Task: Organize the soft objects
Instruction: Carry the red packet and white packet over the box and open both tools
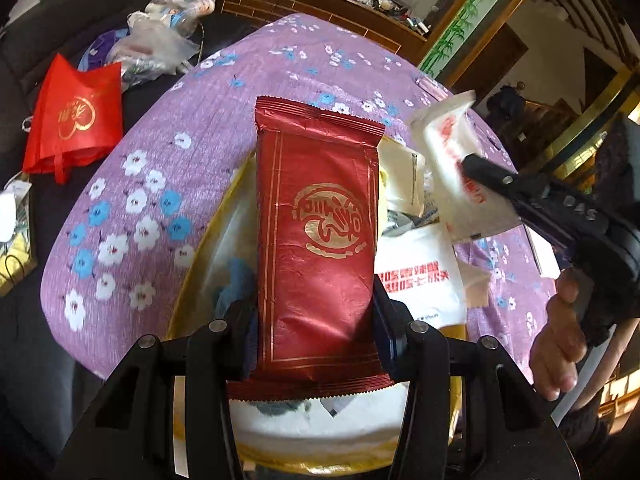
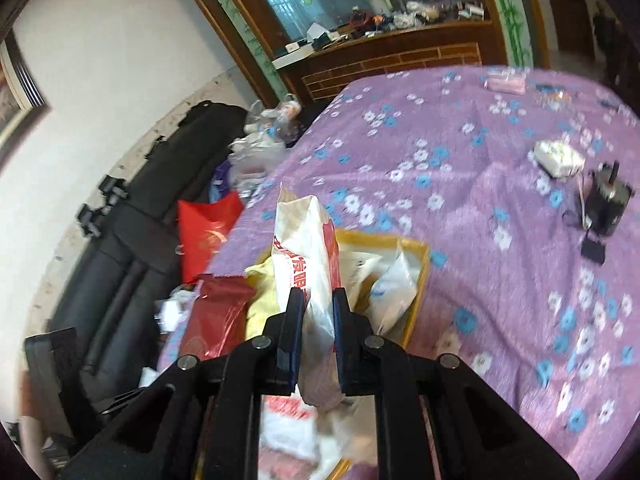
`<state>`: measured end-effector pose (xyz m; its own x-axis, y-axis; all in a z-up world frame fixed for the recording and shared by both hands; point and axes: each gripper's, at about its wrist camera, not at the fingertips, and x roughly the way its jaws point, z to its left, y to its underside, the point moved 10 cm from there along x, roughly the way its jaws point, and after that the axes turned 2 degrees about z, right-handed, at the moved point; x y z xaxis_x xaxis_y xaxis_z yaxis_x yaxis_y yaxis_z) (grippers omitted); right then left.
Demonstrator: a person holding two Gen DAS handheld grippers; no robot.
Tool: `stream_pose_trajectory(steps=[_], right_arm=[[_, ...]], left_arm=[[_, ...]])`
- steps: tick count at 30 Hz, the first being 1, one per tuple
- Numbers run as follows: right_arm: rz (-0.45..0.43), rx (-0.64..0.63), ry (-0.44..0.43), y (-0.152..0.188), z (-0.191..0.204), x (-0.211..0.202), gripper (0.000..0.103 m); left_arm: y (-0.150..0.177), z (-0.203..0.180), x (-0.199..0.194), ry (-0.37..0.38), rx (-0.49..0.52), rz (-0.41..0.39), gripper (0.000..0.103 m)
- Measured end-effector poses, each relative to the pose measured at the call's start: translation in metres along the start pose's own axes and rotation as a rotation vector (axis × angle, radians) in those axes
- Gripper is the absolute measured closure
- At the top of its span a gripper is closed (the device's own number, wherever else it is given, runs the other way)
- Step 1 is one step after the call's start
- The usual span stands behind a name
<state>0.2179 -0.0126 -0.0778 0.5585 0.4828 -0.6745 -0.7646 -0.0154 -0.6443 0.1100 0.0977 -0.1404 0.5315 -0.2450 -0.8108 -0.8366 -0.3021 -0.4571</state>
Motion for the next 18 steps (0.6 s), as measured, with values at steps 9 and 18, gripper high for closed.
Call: stream_pose_trajectory(steps=[9, 18], right_arm=[[0.059, -0.001, 0.01, 0.018, 0.006, 0.03, 0.087], [-0.001, -0.003, -0.068, 0.02, 0.013, -0.003, 0.051]], left_arm=[[0.0, -0.006, 0.004, 0.032, 0.051, 0.01, 0.046], [-0.011, 0.001, -0.028, 0.096, -0.09, -0.107, 0.038]])
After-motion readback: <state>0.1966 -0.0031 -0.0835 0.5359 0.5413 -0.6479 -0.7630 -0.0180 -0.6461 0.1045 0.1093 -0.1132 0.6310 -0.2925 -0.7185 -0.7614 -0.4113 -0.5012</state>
